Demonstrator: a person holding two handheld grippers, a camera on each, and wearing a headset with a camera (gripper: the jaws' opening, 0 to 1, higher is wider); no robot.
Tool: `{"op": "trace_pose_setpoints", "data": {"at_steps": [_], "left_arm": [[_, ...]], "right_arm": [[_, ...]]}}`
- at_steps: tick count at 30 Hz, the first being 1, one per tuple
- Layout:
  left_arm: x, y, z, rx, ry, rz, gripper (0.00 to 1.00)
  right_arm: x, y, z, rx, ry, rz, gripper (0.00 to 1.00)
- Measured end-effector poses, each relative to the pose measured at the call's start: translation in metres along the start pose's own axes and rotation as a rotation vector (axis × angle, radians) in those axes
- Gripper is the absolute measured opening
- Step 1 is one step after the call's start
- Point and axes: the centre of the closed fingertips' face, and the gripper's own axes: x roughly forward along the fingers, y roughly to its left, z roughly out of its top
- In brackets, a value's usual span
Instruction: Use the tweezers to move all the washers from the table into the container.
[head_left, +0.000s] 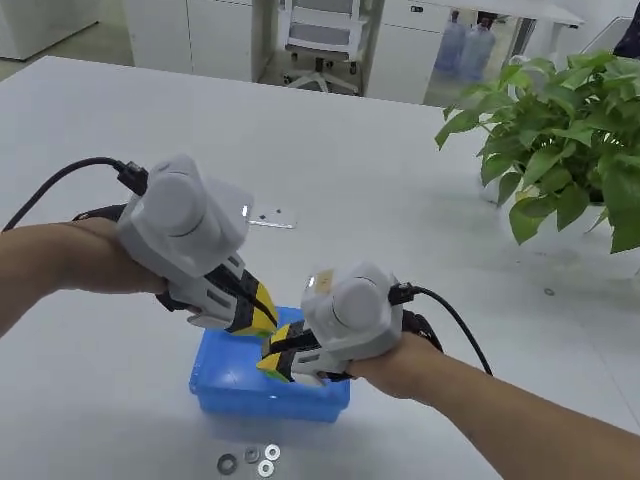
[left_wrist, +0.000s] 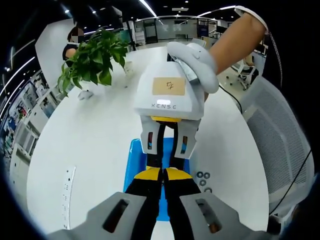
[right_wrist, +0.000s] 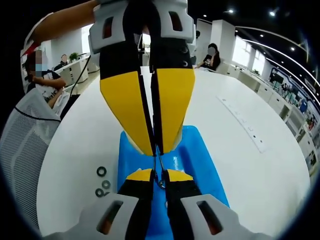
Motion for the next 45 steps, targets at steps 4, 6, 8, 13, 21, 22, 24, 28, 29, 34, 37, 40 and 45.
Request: {"op": "trace_pose_setpoints", "data": {"at_steps": [4, 6, 8, 13, 21, 22, 24, 28, 29, 34, 37, 40, 45], "left_arm": [[0.001, -0.001, -0.002, -0.002, 0.003, -0.003, 0.05], [0.002, -0.001, -0.003, -0.002, 0.004, -0.003, 0.05], [0.003, -0.002, -0.004, -0.004, 0.004, -0.006, 0.05], [0.004, -0.001, -0.004, -0.009, -0.002, -0.003, 0.05], [0.003, -0.001, -0.002, -0.004, 0.002, -0.002, 0.05], [0.002, -0.001, -0.002, -0.005, 0.001, -0.002, 0.05], [0.002, -0.001, -0.001, -0.004, 0.000, 0.000, 0.05], [-0.001, -0.001, 0.001, -0.001, 0.000, 0.002, 0.05], [-0.002, -0.002, 0.003, 0.002, -0.001, 0.004, 0.05], [-0.006, -0.003, 0.008, 0.010, -0.004, 0.009, 0.05], [-0.010, -0.004, 0.010, 0.015, -0.003, 0.010, 0.05], [-0.013, -0.005, 0.014, 0.022, -0.002, 0.013, 0.05], [-0.021, -0.007, 0.021, 0.022, -0.014, 0.017, 0.05]], "right_arm": [[0.001, 0.001, -0.003, -0.006, 0.009, 0.005, 0.10], [0.001, 0.002, -0.005, -0.007, 0.012, 0.006, 0.10], [0.001, 0.003, -0.006, -0.011, 0.016, 0.009, 0.10], [0.001, 0.002, -0.006, -0.003, 0.010, 0.007, 0.10], [-0.001, 0.002, -0.006, -0.007, 0.015, -0.001, 0.11], [-0.001, 0.001, -0.006, -0.007, 0.015, -0.001, 0.11], [-0.002, 0.001, -0.005, -0.007, 0.013, -0.005, 0.11], [-0.004, 0.001, -0.003, -0.009, 0.009, -0.009, 0.11], [-0.005, 0.001, -0.002, -0.009, 0.007, -0.010, 0.11], [-0.009, 0.002, 0.003, -0.008, -0.002, -0.020, 0.11], [-0.012, 0.002, 0.006, -0.010, -0.010, -0.024, 0.11], [-0.016, 0.003, 0.010, -0.014, -0.017, -0.029, 0.11], [-0.022, 0.004, 0.019, -0.001, -0.041, -0.035, 0.11]]}}
